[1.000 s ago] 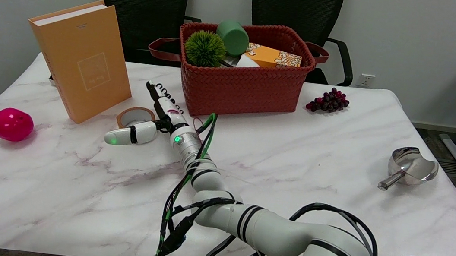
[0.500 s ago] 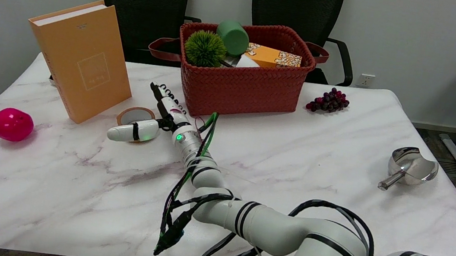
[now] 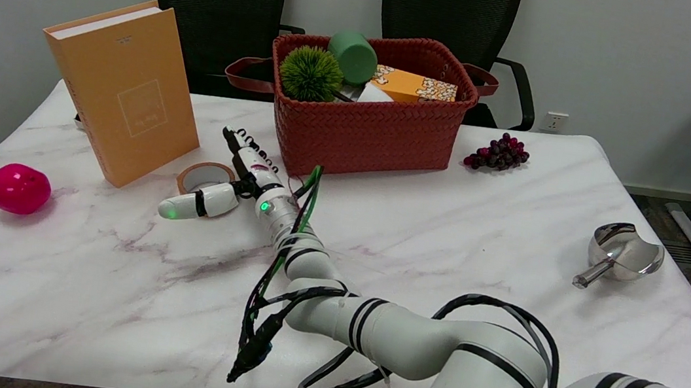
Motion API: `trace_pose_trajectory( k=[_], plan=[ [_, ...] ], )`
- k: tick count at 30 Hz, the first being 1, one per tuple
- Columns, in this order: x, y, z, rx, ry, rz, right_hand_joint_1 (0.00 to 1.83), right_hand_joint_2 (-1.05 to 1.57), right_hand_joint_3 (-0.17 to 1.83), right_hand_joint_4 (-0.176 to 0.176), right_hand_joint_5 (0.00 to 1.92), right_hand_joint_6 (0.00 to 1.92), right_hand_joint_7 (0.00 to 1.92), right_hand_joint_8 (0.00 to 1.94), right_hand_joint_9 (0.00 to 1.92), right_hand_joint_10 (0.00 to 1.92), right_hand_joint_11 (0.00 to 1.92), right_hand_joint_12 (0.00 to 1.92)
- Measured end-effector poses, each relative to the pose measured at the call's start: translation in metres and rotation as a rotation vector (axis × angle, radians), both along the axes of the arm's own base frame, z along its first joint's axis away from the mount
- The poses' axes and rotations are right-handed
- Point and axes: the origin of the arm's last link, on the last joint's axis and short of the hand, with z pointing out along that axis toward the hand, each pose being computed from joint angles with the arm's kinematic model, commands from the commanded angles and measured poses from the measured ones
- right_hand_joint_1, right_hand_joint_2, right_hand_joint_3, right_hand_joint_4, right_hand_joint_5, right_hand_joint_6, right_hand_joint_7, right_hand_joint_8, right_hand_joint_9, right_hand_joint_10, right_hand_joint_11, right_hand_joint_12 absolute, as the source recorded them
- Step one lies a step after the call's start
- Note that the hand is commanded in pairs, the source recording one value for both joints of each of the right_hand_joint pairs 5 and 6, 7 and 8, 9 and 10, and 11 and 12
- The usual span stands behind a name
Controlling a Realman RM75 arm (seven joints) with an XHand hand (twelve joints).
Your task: Pick up the yellow tape.
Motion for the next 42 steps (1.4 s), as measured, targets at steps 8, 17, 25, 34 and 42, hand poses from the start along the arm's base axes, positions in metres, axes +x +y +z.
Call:
trace_pose_trajectory(
  k=[8,17,25,34,42],
  plan=[
    [0.001,-0.002,-0.004,0.01,0.026,-0.011,0.96,-0.17,0.33,0.0,0.0,0.0,0.0,0.0,0.0,0.0,0.0,0.0],
    [0.001,-0.002,-0.007,0.021,0.048,-0.021,0.98,-0.15,0.32,0.0,0.0,0.0,0.0,0.0,0.0,0.0,0.0,0.0],
    [0.001,-0.002,-0.011,0.032,0.086,-0.022,1.01,-0.11,0.37,0.0,0.0,0.0,0.0,0.0,0.0,0.0,0.0,0.0],
    [0.003,-0.002,-0.015,0.04,0.13,-0.015,1.03,-0.07,0.43,0.0,0.0,0.0,0.0,0.0,0.0,0.0,0.0,0.0],
    [0.007,-0.004,-0.017,0.041,0.149,-0.007,1.03,-0.06,0.46,0.0,0.0,0.0,0.0,0.0,0.0,0.0,0.05,0.05]
  ],
)
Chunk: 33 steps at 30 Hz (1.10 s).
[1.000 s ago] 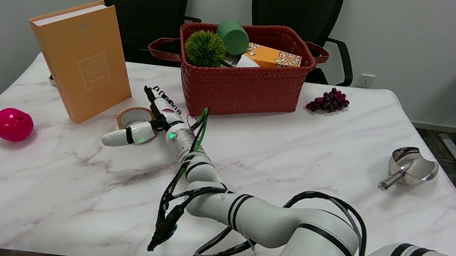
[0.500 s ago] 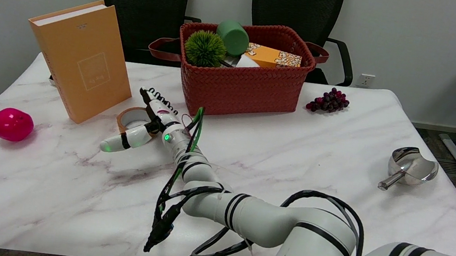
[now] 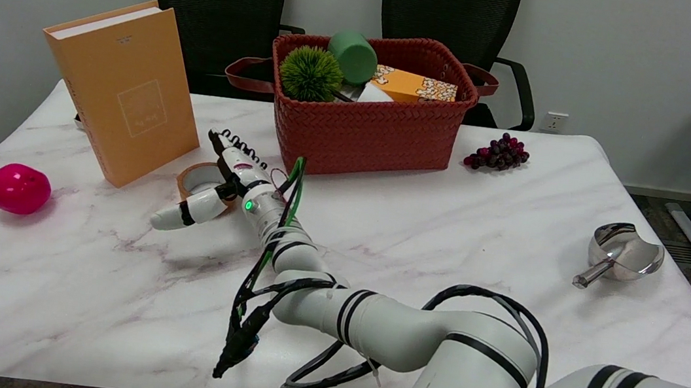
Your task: Pick up the yellow tape.
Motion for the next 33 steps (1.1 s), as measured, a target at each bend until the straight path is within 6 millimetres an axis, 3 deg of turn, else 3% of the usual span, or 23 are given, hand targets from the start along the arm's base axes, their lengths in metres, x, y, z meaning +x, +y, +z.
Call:
trace_pose_trajectory(
  k=[33],
  plan=[
    [0.001,-0.0051,0.005,-0.011,0.066,-0.013,1.05,0.04,0.4,0.0,0.0,0.0,0.0,0.0,0.0,0.0,0.18,0.18]
  ],
)
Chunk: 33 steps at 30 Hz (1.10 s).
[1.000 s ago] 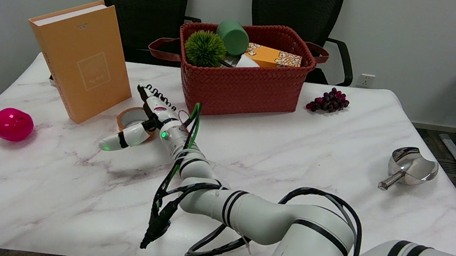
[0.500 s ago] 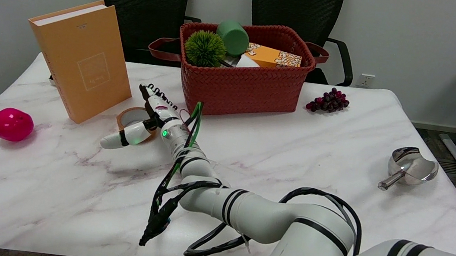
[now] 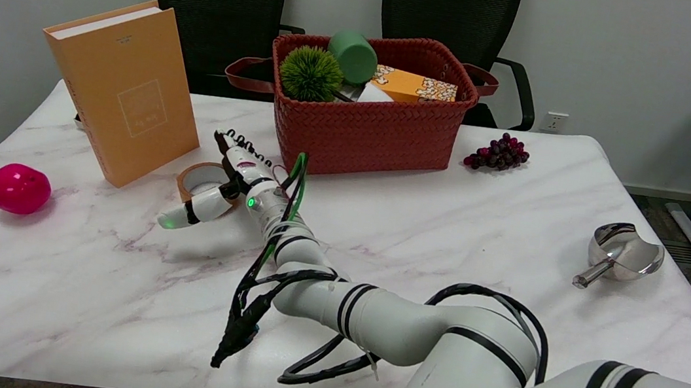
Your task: Pick up the yellow tape.
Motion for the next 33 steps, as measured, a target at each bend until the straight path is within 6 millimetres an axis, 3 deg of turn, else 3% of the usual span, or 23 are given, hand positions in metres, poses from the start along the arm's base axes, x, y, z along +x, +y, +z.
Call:
trace_pose_trajectory(
  k=[14,25,33],
  plan=[
    [-0.0016,-0.001,0.0025,-0.002,0.057,-0.005,1.1,0.18,0.4,0.0,0.0,0.0,0.0,0.0,0.0,0.0,0.22,0.22],
    [-0.0019,-0.0013,0.0033,-0.003,0.077,-0.005,1.11,0.28,0.39,0.0,0.0,0.0,0.3,0.3,0.09,0.09,0.38,0.38],
    [-0.0019,-0.0014,0.0034,-0.003,0.083,-0.005,1.11,0.33,0.38,0.0,0.05,0.05,0.4,0.4,0.19,0.19,0.5,0.5]
  ],
)
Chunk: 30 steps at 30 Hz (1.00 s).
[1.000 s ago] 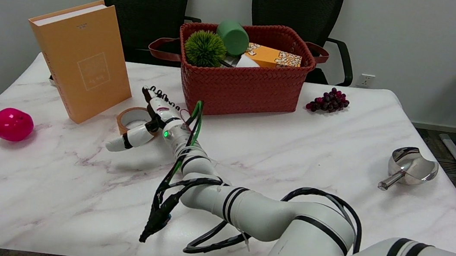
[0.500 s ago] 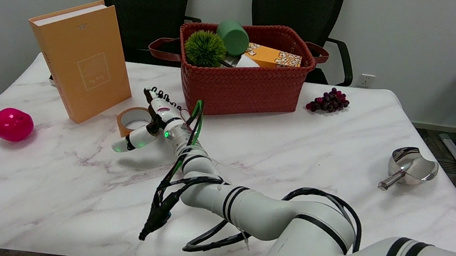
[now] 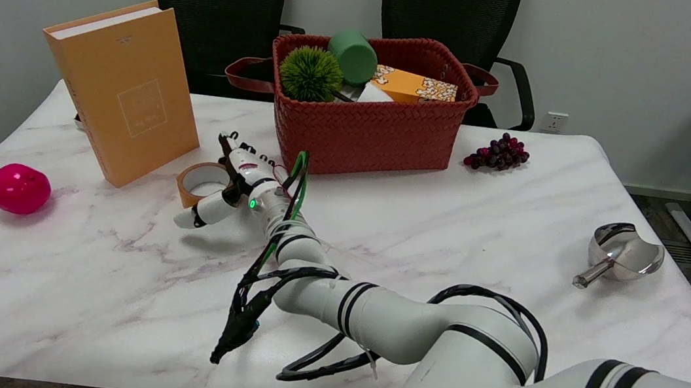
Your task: Pick up the yellow tape.
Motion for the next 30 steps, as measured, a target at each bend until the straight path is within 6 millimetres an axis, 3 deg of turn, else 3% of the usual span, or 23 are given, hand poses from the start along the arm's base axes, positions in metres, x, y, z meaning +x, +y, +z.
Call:
trace_pose_trajectory(
  k=[8,12,14,19,30],
  plan=[
    [0.0007,-0.0002,0.0,-0.001,0.002,0.004,1.11,0.47,0.33,0.0,0.32,0.32,0.51,0.51,0.31,0.31,0.82,0.82],
    [0.0013,-0.0004,0.0002,-0.003,0.002,0.007,1.11,0.58,0.29,0.0,0.47,0.47,0.66,0.66,0.41,0.41,1.35,1.35],
    [0.002,-0.0006,0.0003,-0.004,0.002,0.01,1.11,0.63,0.26,0.0,0.55,0.55,0.73,0.73,0.5,0.5,1.51,1.51],
    [0.0025,-0.0007,0.0001,-0.004,0.002,0.012,1.1,0.72,0.27,0.0,0.66,0.66,0.84,0.84,0.64,0.64,1.61,1.61],
    [0.0019,-0.0002,0.0001,-0.005,0.0,0.011,1.12,0.77,0.26,0.0,0.73,0.73,0.92,0.92,0.74,0.74,1.77,1.77]
  ],
)
